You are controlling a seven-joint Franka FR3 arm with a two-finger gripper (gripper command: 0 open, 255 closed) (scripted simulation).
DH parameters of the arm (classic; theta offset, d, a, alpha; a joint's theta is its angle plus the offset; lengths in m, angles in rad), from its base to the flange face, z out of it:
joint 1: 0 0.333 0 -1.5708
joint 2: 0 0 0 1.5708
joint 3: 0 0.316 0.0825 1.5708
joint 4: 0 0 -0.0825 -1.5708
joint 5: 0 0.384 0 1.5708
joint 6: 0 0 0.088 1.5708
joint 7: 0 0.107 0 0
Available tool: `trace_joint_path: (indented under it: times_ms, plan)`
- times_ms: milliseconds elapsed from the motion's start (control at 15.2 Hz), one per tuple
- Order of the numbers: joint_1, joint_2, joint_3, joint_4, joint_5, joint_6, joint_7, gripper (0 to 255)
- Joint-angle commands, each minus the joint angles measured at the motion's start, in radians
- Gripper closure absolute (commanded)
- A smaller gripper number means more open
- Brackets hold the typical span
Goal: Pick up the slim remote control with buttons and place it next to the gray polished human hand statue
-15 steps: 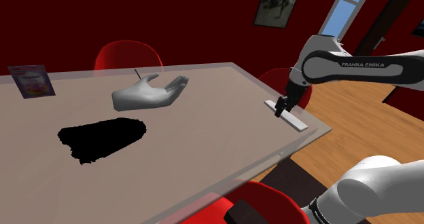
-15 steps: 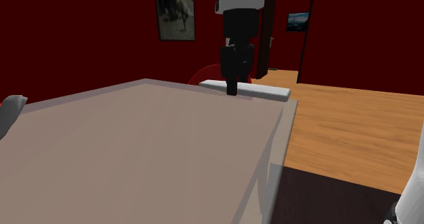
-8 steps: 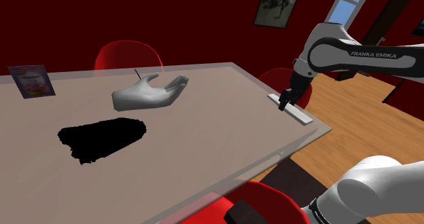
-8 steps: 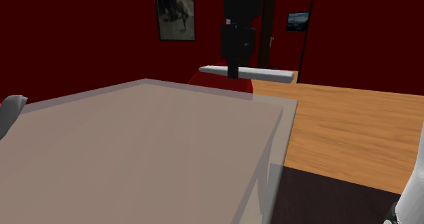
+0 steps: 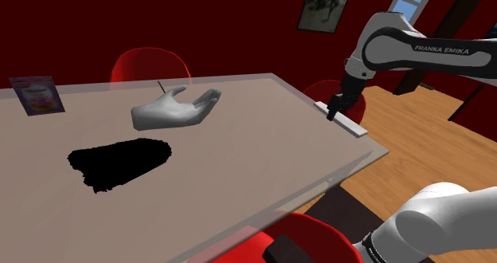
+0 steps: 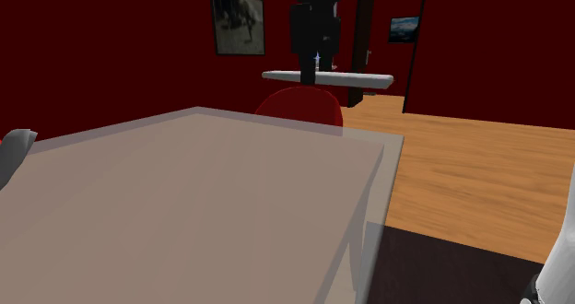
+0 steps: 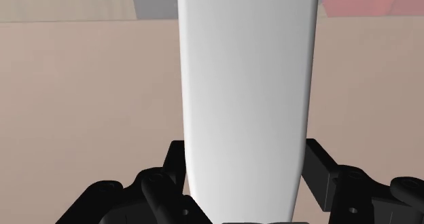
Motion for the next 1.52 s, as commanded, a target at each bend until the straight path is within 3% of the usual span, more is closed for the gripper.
trace_joint_path:
  times_ms: [0, 858, 1188, 1452]
  plan:
    - [0.011, 0.072, 0.014, 0.059, 0.011, 0.013, 0.018, 255]
    - [0.065, 0.561, 0.091, 0.545, 0.040, 0.014, 0.136, 255]
    - [0.087, 0.765, 0.110, 0.805, 0.033, -0.043, 0.176, 255]
    - [0.109, 0.952, 0.119, 1.072, 0.022, -0.123, 0.205, 255]
